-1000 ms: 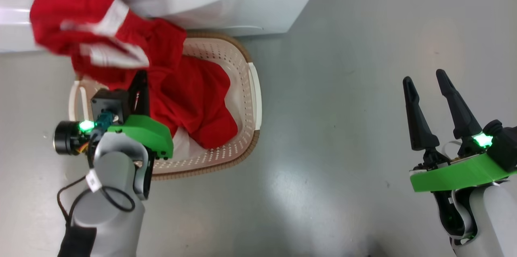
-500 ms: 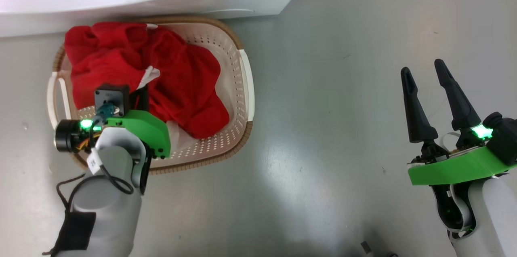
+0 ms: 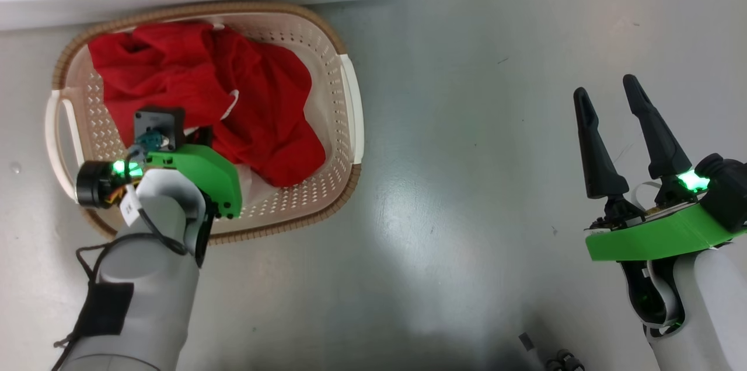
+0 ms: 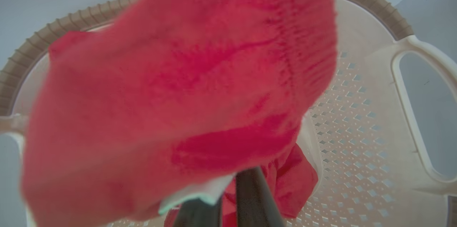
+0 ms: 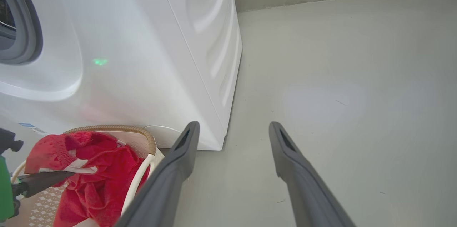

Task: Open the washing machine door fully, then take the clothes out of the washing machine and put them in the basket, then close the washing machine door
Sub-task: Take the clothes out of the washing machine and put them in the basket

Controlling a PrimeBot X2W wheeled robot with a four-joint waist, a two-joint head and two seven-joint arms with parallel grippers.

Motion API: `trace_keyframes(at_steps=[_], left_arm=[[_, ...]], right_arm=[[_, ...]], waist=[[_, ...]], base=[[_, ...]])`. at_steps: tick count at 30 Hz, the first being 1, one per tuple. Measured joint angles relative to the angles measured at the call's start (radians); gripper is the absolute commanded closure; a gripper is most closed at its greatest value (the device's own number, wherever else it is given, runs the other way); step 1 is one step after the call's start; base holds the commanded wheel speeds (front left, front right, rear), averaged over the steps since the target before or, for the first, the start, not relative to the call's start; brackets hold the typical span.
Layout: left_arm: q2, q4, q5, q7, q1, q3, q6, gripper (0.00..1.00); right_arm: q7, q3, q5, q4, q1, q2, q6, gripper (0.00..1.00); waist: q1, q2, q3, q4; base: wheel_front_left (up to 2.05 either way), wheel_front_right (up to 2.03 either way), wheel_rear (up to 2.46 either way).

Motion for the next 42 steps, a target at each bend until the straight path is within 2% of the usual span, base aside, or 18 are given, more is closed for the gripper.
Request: trace_keyframes(at_steps=[4,5,10,11,23,42], left_arm=[[0.001,0.003,-0.008,0.000,-0.012,0.001,-0.002,1.00],[0.001,0.003,-0.008,0.000,-0.012,0.001,-0.002,0.90],[0.001,-0.013,-0.018,0.000,-0.006,0.005,-0.002,0.07],[0.001,-0.023,-0.019,0.000,0.000,0.006,-0.004,0.00],[0.000,-0.153,-0.043,0.000,0.130,0.021,-0.005,0.00],[-0.001,-0.474,-0.041,0.000,0.395,0.073,-0.015,0.00]], right_arm=[[0.000,0.003,0.000,0.001,-0.013,0.000,0.000,0.00],[0.000,0.002,0.000,0.001,-0.016,0.000,0.000,0.00],[0.000,0.002,0.000,0.007,-0.019,0.000,0.000,0.00],[0.000,0.002,0.000,0.009,-0.019,-0.001,0.000,0.00],[0.000,0.001,0.000,0.036,-0.003,-0.009,0.000,0.00],[0.000,0.004,0.001,0.088,0.140,-0.026,0.000,0.00]], waist=[[0.0000,0.0000,0.002,-0.001],[0.0000,-0.0001,0.000,0.000],[0.0000,0.0000,-0.022,0.004],[0.0000,0.0000,-0.029,0.006],[0.0000,-0.0001,-0.138,0.025],[0.0000,-0.0001,-0.382,0.053]], base=[[0.00,0.00,0.00],[0.00,0.00,0.00],[0.00,0.00,0.00],[0.00,0.00,0.00],[0.00,0.00,0.00],[0.00,0.00,0.00]])
